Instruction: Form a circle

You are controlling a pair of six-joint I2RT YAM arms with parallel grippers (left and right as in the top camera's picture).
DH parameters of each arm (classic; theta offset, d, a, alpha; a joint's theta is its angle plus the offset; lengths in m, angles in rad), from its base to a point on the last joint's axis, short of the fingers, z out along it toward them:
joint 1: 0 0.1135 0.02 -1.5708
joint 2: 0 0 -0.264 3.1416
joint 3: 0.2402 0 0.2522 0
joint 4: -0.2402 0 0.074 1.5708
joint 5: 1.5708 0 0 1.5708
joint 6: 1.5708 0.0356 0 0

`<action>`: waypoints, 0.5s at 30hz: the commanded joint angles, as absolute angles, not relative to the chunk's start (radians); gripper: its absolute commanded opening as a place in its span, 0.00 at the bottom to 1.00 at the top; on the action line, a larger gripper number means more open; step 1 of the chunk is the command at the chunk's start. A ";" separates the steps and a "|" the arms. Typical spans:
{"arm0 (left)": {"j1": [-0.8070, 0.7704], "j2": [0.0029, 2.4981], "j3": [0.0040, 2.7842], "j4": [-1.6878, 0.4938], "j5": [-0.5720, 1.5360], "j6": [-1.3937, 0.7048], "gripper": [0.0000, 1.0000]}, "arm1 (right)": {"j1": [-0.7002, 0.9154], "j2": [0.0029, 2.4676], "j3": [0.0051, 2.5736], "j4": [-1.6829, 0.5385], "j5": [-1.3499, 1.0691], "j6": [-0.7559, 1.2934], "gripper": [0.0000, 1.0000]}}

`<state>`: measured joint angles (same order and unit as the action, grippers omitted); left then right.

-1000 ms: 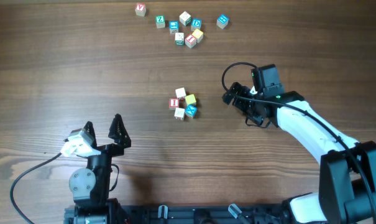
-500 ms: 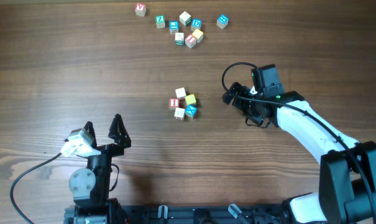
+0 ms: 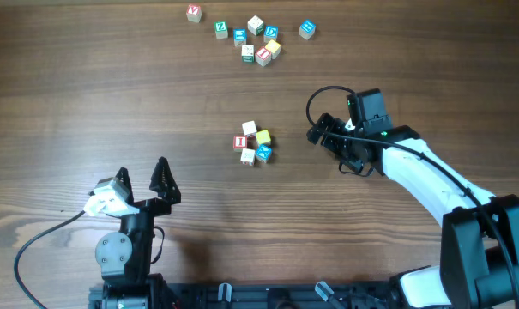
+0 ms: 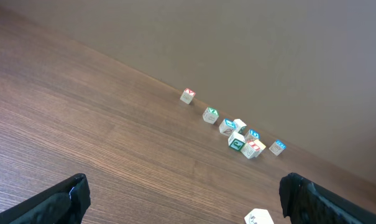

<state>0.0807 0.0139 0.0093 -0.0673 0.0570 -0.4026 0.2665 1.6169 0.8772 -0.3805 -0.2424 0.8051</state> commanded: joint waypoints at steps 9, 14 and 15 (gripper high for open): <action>0.083 0.006 0.006 -0.073 0.055 -0.401 1.00 | 0.268 1.569 0.877 -0.379 -0.229 0.788 1.00; 0.083 0.006 0.006 -0.073 0.055 -0.401 1.00 | 0.268 1.373 0.877 -0.379 -0.229 0.788 1.00; 0.083 0.006 0.006 -0.073 0.055 -0.401 1.00 | 0.268 1.314 0.877 -0.379 -0.229 0.788 1.00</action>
